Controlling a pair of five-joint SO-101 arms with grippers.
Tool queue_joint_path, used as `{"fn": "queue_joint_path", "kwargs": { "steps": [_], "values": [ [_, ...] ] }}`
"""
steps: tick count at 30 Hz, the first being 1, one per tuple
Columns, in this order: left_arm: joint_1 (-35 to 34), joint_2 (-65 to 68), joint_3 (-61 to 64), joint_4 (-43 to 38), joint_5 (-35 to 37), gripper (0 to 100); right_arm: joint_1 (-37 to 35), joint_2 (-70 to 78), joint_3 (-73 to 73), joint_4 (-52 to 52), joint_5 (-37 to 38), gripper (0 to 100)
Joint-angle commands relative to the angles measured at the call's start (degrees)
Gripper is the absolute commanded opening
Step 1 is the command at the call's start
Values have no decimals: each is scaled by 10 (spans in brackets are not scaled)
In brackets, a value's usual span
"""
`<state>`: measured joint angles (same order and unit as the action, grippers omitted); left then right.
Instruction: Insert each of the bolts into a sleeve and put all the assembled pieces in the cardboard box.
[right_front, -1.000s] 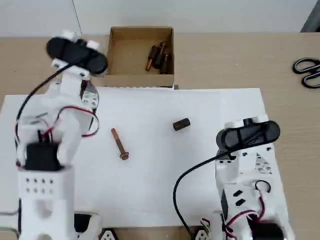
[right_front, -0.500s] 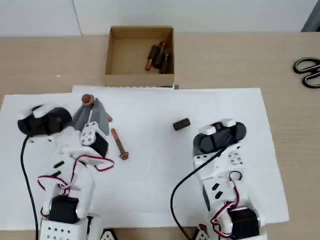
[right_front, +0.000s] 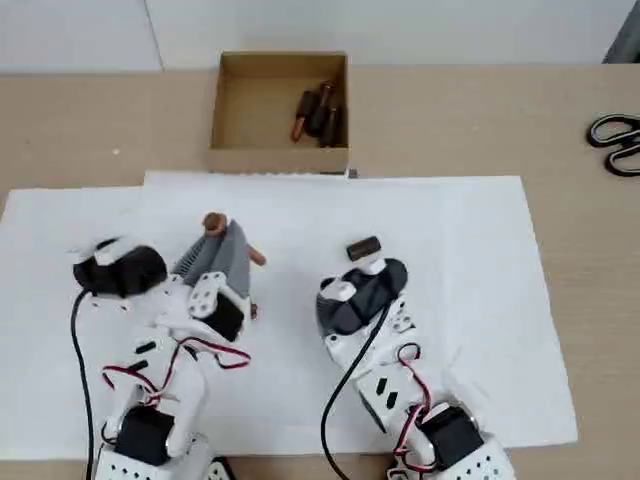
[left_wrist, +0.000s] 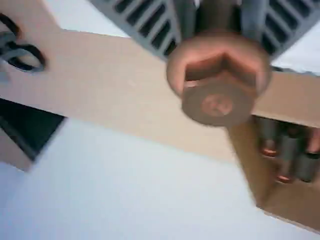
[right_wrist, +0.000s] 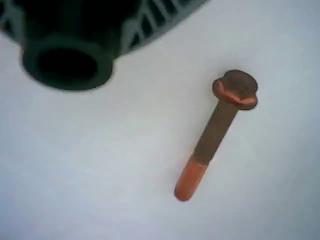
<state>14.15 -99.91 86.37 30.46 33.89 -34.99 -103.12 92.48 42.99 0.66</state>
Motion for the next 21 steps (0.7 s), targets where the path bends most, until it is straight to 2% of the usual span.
{"fn": "queue_joint_path", "kwargs": {
  "steps": [1, 5, 13, 21],
  "values": [
    [40, -16, -4, -8, 11, 6, -18, -7, -1, -21, 23, 3],
    [69, -17, -4, 1, 18, 6, -29, -7, 2, -22, 55, 3],
    [117, -17, -4, 33, 18, 6, -31, -7, -2, -22, 72, 3],
    [126, -16, -4, 32, 18, 6, -31, -7, -4, -41, 87, 3]
  ]
}}
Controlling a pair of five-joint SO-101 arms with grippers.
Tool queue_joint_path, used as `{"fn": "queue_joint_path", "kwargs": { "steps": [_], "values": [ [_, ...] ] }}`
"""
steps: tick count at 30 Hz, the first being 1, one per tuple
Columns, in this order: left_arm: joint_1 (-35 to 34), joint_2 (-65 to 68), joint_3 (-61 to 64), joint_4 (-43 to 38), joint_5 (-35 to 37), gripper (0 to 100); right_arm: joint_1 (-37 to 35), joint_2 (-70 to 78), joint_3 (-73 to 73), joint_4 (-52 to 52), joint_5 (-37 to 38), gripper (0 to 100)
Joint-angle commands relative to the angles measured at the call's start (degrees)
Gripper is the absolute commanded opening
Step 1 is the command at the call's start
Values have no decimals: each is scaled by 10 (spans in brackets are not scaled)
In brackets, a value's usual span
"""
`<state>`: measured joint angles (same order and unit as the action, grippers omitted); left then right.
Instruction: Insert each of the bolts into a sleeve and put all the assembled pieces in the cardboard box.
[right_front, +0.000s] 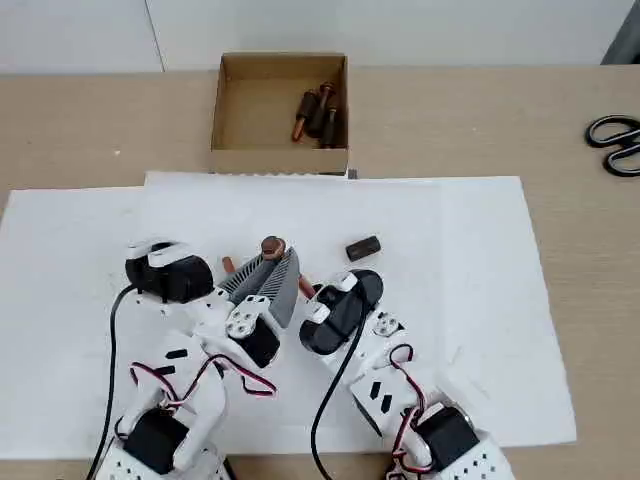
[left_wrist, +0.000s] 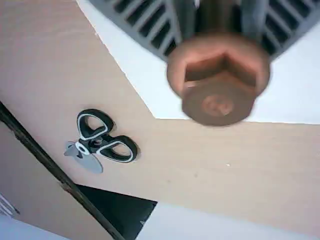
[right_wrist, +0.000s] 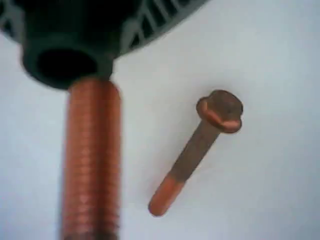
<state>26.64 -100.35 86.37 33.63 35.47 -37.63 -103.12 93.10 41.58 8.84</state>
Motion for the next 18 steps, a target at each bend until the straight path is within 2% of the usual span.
{"fn": "queue_joint_path", "kwargs": {
  "steps": [1, 8, 18],
  "values": [
    [1, -11, -3, 0, 3, 6, -5, -7, -10, -34, 6, 3],
    [-1, -11, 6, -3, 3, 6, -34, -7, -9, -44, 6, 3],
    [4, -11, 15, 15, 3, 6, -30, -7, -37, -44, 7, 3]
  ]
}}
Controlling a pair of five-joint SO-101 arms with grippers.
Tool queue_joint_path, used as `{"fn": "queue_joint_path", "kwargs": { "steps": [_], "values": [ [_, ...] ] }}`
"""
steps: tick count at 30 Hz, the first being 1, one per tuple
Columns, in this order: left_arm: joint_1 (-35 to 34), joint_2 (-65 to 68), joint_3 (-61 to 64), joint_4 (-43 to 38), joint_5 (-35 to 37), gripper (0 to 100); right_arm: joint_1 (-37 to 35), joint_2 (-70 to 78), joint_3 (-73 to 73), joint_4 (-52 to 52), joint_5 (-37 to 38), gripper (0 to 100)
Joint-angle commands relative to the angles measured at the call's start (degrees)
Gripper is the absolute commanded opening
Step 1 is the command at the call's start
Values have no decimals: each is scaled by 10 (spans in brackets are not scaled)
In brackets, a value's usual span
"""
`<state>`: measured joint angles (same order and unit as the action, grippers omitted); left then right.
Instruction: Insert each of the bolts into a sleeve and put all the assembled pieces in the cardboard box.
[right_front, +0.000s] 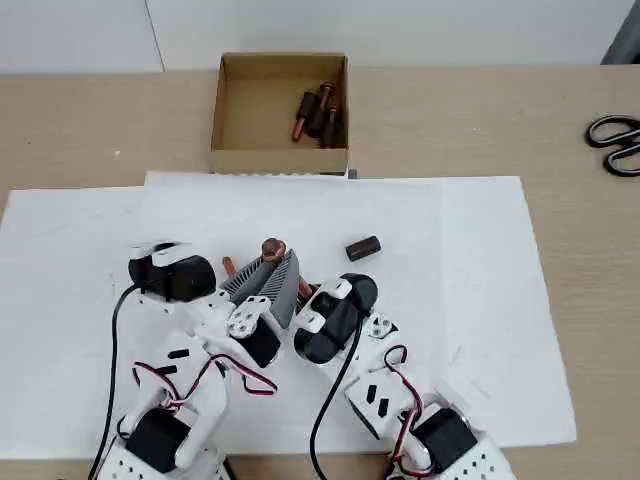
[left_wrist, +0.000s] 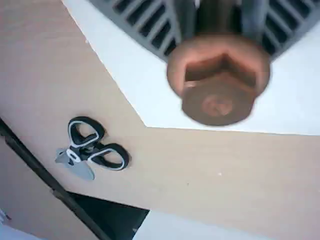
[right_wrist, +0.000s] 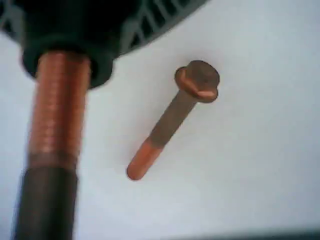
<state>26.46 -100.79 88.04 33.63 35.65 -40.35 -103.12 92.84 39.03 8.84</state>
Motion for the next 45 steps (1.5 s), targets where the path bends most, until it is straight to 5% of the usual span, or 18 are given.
{"fn": "queue_joint_path", "kwargs": {
  "steps": [1, 12, 17, 24, 45],
  "values": [
    [13, -6, 0, 23, 1, 6, -3, -7, -39, -18, 7, 3],
    [133, -8, 22, 163, -52, 6, -3, -7, -54, -19, 57, 3],
    [133, -8, 37, 162, -82, 20, -3, -7, -53, -19, 55, 3],
    [131, -6, 37, 164, -98, 261, -2, -7, -49, -17, 55, 3],
    [24, -8, -78, 168, -189, 201, 19, -7, -14, -19, 55, 3]
  ]
}}
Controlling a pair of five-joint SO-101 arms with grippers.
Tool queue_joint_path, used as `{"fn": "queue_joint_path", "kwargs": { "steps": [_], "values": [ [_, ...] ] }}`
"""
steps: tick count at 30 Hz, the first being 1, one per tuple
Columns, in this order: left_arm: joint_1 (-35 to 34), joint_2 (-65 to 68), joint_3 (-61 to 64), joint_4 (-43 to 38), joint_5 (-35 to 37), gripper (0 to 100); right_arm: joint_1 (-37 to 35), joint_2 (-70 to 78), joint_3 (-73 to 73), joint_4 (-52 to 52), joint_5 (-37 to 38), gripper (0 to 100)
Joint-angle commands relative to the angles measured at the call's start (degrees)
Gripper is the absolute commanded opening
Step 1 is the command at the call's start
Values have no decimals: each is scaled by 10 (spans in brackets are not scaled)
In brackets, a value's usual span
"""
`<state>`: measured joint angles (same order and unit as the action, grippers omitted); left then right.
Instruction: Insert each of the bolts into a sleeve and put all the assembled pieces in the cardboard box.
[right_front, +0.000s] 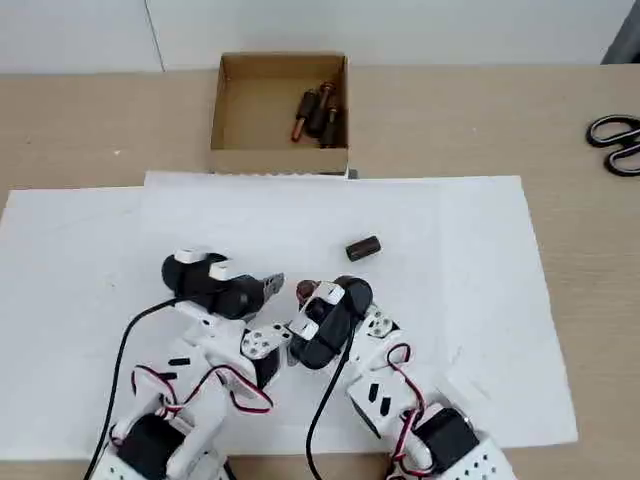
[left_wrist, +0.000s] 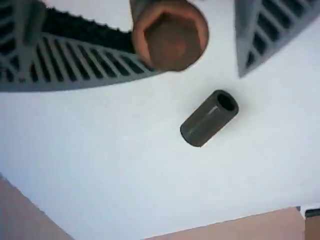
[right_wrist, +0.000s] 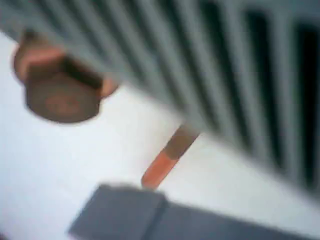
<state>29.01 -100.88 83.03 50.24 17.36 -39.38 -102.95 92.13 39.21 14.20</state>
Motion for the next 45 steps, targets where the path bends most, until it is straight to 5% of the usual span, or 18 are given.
{"fn": "queue_joint_path", "kwargs": {
  "steps": [1, 5, 12, 18, 24, 45],
  "values": [
    [-2, -8, -28, 1, -6, 166, 15, -9, -6, -21, 1, 3],
    [-3, -8, -33, -11, -8, 0, 58, -9, -2, -21, 0, 3],
    [-135, -5, -14, -52, -12, 6, 161, -6, -6, -48, -70, 3],
    [-193, -8, 76, -78, -101, 6, 204, -3, -14, -99, -151, 3],
    [-197, -4, 136, -83, -216, 6, 205, 25, -72, -95, -155, 3],
    [-196, -7, 135, -25, -236, 6, 233, 995, -918, -112, -186, 3]
  ]
}}
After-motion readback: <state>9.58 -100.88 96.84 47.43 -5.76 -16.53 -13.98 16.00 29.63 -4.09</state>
